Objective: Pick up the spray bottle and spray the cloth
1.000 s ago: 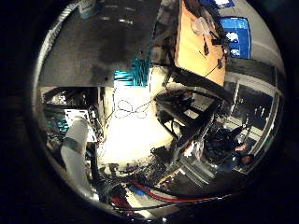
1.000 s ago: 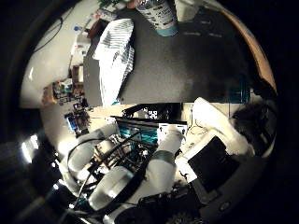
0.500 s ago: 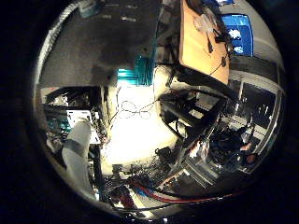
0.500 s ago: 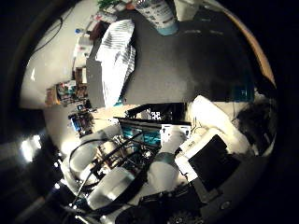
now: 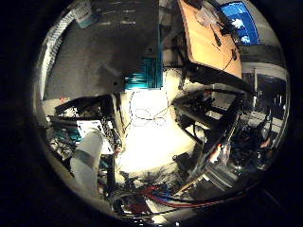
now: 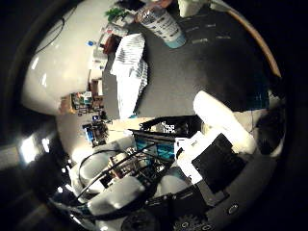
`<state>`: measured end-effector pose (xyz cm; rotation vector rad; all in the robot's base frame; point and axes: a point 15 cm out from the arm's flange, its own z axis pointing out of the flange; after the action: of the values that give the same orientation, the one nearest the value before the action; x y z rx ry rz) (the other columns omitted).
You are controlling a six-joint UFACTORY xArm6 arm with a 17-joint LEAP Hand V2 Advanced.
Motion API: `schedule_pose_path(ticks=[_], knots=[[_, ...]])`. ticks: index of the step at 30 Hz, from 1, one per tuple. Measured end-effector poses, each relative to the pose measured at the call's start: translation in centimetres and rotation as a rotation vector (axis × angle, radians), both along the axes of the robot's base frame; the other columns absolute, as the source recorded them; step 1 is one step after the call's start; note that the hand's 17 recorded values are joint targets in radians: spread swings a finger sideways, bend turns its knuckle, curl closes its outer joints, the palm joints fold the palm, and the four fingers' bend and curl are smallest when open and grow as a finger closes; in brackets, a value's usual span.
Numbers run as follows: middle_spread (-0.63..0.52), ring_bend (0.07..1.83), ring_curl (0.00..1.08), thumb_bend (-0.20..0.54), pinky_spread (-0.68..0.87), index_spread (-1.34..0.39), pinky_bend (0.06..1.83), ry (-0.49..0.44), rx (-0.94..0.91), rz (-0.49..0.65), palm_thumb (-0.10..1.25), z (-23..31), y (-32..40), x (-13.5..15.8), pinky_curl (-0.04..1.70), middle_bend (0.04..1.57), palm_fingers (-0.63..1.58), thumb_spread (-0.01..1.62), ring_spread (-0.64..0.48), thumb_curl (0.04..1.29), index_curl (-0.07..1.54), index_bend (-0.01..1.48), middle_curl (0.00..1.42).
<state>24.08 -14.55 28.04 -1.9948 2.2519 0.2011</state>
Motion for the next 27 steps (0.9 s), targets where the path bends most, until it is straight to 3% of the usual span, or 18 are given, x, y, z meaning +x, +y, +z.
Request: schedule_pose_path(ticks=[13,27], knots=[[-0.08,0.28,0.24,-0.022,0.39,-0.36,0.24,-0.113,0.107,-0.01,0.83,-1.4,-0.3,2.4,0.28,0.24,0.32,1.13,0.08,0.36,0.29,0.14,0.38],[-0.01,0.39,0.26,-0.031,0.39,-0.31,0.38,-0.262,0.19,-0.05,0.61,-0.6,-2.2,6.3,0.32,0.28,0.2,1.08,0.11,0.3,0.23,0.14,0.38]])
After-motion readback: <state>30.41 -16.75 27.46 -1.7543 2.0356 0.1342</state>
